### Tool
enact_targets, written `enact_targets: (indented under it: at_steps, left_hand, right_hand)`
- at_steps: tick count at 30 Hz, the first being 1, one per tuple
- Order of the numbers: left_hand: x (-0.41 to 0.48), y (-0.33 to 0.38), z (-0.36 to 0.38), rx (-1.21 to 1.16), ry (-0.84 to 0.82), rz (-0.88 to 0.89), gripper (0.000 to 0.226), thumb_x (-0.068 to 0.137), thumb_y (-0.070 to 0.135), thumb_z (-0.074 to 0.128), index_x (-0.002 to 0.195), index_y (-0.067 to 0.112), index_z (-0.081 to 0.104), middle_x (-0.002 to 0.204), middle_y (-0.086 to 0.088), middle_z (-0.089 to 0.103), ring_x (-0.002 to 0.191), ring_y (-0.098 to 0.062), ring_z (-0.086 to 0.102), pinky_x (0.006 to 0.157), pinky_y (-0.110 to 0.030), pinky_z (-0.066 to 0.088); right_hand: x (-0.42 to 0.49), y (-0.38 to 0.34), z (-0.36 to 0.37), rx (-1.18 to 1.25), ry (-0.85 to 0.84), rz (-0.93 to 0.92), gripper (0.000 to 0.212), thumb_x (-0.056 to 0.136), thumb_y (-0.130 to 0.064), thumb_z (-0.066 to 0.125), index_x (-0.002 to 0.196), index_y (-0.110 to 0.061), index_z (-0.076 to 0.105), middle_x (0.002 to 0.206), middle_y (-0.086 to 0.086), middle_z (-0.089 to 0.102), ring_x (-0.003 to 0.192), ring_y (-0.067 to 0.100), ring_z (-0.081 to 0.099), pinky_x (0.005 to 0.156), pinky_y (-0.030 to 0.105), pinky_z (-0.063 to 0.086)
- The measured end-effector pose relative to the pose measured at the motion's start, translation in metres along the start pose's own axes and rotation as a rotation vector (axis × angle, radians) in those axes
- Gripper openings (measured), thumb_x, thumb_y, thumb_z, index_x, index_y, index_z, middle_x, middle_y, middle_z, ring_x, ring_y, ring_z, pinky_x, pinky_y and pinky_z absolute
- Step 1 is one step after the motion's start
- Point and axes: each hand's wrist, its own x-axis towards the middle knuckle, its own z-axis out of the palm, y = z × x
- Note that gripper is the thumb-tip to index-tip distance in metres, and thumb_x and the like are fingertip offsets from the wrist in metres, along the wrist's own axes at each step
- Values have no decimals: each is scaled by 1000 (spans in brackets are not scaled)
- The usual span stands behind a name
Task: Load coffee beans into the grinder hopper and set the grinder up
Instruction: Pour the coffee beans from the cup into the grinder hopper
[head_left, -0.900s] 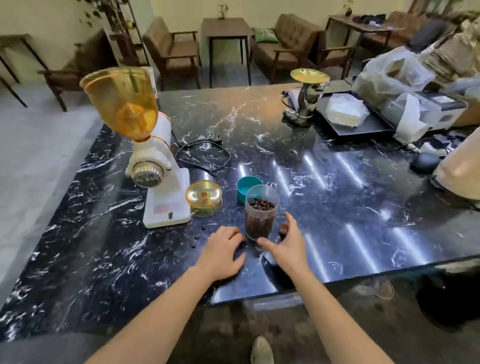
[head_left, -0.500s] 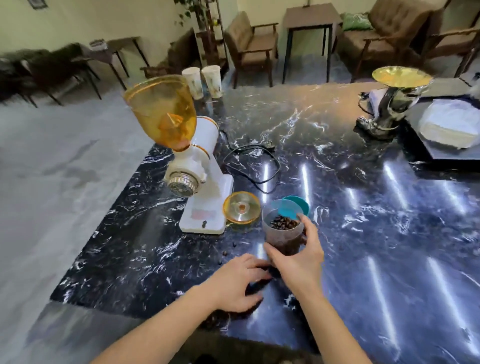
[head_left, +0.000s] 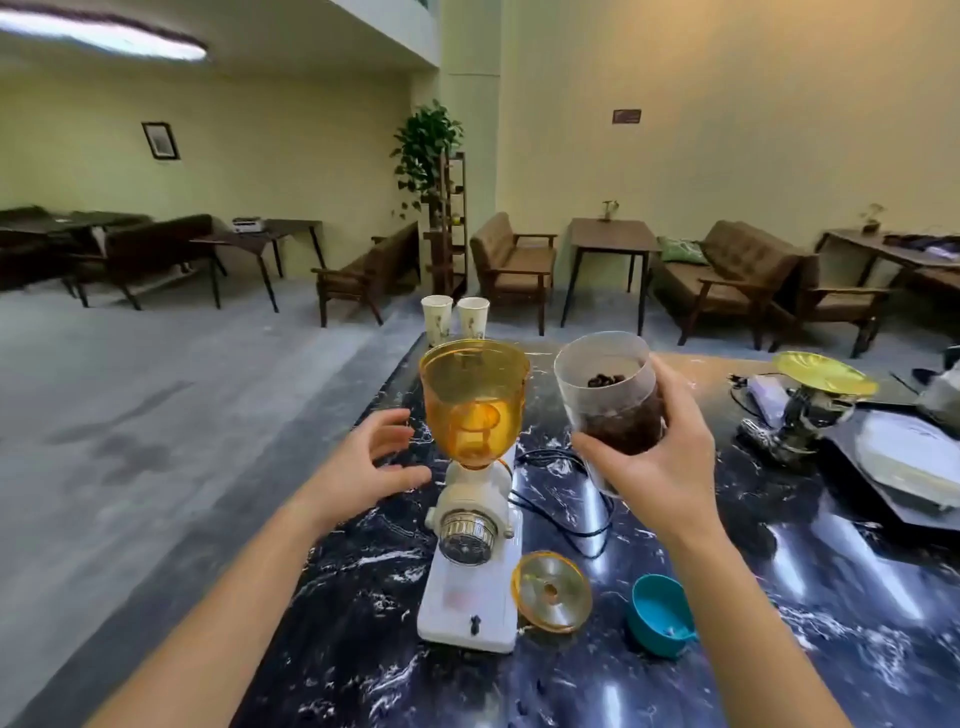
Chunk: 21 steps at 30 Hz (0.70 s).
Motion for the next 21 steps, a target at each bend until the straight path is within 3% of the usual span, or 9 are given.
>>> enact_targets:
  at_steps: [3,5,7,9,14,19,21]
  left_hand:
    - [20,29,-3,-200,-137,190,116,49,36,91,144,38,24,140,9,43,131,-8,40,105,-34,39]
    - [29,41,9,-259,-190,278,131,41,44,93,146,42,16,136,19,41,130,-1,38,106,-32,37]
    - [35,45,25,-236,-115,325,131,40,46,91,146,41,14,134,13,43,127,-3,42,106,-32,38]
    - [40,42,35,-215,-3,364,118,41,47,86,139,40,20,126,14,46,119,-1,47,102,-31,40]
    - [46,35,38,-200,7,420,105,42,53,83,128,47,22,117,28,42,115,-8,49,96,-29,42]
    - [44,35,36,-226,-28,405,106,46,53,83,132,43,23,123,11,46,117,-12,48,96,-29,42]
    - [44,35,36,-217,-29,406,105,47,54,82,133,42,22,126,8,45,117,-11,47,95,-26,41]
  right_hand:
    - [16,-25,6,-88,-11,-63,83,52,-24,86,124,-39,47,112,-17,57,106,-8,52,89,6,40]
    - [23,-38,11,-188,-22,-97,83,54,-21,86,126,-32,47,111,-16,56,106,-3,52,89,8,39]
    - [29,-49,15,-314,-29,-118,85,55,-21,86,130,-25,46,114,-8,55,106,4,50,90,8,36]
    - [33,-59,18,-432,-44,-122,87,55,-22,85,133,-25,44,117,-4,54,105,4,48,87,6,34]
    - [38,-78,31,-701,-80,-191,85,59,-25,82,135,-25,44,122,4,54,105,23,54,86,38,47]
    - [47,-83,41,-980,-90,-307,83,60,-17,79,136,-23,44,126,12,54,117,32,50,109,52,26]
    - [50,-82,43,-1057,-104,-359,83,60,-16,79,135,-24,44,128,13,54,121,33,49,110,55,23]
